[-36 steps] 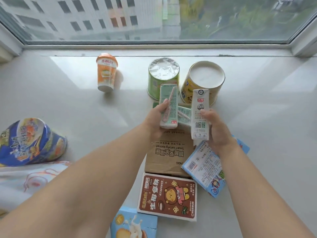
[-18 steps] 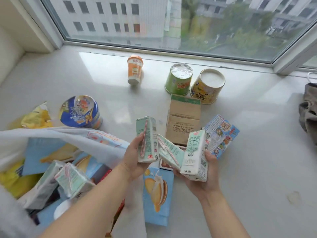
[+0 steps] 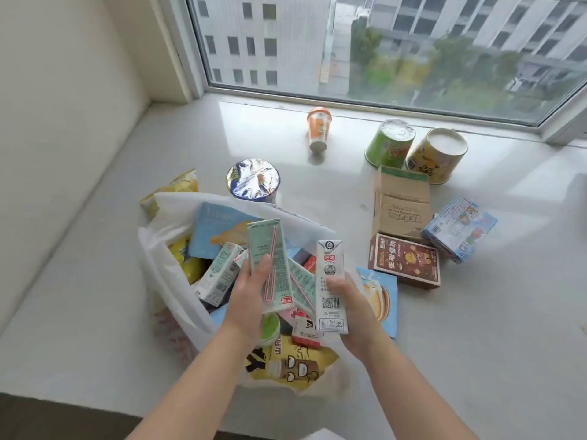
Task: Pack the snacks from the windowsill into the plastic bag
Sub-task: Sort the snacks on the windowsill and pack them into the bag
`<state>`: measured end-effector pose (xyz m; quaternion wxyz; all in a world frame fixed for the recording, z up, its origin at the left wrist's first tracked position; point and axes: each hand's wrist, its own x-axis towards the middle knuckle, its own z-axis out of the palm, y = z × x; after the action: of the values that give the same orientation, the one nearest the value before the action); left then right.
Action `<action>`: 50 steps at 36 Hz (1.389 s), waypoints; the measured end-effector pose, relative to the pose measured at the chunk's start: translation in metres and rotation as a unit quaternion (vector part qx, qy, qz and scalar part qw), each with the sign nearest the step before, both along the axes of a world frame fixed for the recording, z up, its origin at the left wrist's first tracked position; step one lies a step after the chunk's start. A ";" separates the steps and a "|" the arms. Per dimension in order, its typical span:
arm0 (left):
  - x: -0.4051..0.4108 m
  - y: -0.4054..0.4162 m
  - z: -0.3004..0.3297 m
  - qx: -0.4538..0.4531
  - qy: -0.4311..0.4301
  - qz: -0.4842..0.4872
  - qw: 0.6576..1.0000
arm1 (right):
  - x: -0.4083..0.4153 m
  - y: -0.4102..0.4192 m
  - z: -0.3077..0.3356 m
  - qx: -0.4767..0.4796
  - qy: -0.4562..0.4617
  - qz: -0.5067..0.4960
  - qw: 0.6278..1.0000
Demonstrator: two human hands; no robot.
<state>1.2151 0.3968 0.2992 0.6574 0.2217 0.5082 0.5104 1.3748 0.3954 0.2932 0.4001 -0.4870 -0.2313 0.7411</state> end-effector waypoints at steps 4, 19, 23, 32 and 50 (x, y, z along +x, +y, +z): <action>-0.021 -0.021 -0.001 0.013 0.047 0.023 0.999 | -0.026 -0.013 0.001 0.055 -0.028 0.034 0.997; -0.036 -0.017 -0.048 -0.007 0.347 -0.015 0.938 | -0.068 -0.015 -0.043 0.108 -0.402 0.107 0.903; -0.048 0.010 -0.054 -0.036 0.300 -0.050 0.952 | -0.081 0.005 -0.050 0.110 -0.532 0.117 0.831; -0.051 -0.015 -0.069 -0.037 0.430 -0.124 0.893 | -0.093 -0.005 -0.044 0.163 -0.657 0.104 0.728; -0.093 0.014 -0.038 -0.173 0.567 -0.089 0.800 | -0.025 0.017 -0.029 -0.040 -0.735 -0.018 0.677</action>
<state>1.1218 0.4105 0.2614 0.3216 0.3985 0.8481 0.1358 1.3502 0.4121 0.2641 0.0949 -0.8944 -0.4121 0.1455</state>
